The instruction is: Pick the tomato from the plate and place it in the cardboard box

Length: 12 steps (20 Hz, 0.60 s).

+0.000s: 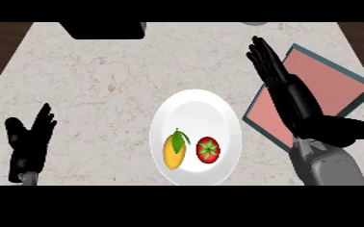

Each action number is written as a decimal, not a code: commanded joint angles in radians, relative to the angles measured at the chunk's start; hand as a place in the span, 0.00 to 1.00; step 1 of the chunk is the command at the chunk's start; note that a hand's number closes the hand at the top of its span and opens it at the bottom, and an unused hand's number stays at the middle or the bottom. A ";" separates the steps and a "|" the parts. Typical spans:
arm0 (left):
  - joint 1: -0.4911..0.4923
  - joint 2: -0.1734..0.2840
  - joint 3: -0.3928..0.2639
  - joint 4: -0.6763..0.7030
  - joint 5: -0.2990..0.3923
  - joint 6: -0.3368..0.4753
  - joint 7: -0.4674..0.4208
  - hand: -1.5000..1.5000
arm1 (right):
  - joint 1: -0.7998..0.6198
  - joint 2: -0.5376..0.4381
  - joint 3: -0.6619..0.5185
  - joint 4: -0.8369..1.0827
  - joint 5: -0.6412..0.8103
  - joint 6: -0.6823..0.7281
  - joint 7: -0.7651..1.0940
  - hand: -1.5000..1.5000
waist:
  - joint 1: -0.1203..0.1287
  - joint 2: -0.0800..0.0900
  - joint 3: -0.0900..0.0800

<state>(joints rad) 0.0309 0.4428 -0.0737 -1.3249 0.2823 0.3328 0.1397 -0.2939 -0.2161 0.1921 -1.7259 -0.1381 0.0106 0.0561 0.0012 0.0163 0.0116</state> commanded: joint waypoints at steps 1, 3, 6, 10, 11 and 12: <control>-0.087 0.024 -0.007 0.008 -0.020 -0.048 -0.009 0.50 | 0.013 0.014 -0.012 -0.084 0.079 -0.118 0.088 0.00 | -0.021 -0.019 -0.013; -0.084 0.053 -0.051 -0.091 -0.064 -0.080 -0.097 0.50 | 0.041 -0.031 -0.089 -0.110 0.186 -0.239 0.094 0.00 | -0.084 -0.043 -0.016; -0.150 0.114 -0.068 -0.173 -0.115 -0.120 -0.172 0.50 | 0.079 -0.073 -0.183 -0.159 0.285 -0.353 0.120 0.00 | -0.204 -0.090 -0.019; -0.150 0.105 -0.124 -0.205 -0.124 -0.178 -0.205 0.50 | 0.266 -0.160 -0.131 -0.200 0.513 -0.400 0.273 0.00 | -0.185 -0.059 -0.022; -0.157 0.112 -0.121 -0.219 -0.115 -0.195 -0.212 0.50 | 0.315 -0.164 -0.117 -0.257 0.553 -0.410 0.294 0.00 | -0.168 -0.056 -0.021; -0.167 0.120 -0.128 -0.236 -0.125 -0.201 -0.210 0.50 | 0.337 -0.183 -0.089 -0.295 0.622 -0.409 0.321 0.00 | -0.148 -0.053 -0.021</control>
<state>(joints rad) -0.1096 0.5468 -0.1706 -1.5107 0.1770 0.1737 -0.0373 -0.0704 -0.3603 0.0724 -1.9137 0.3098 -0.3391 0.2944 -0.1588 -0.0401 -0.0089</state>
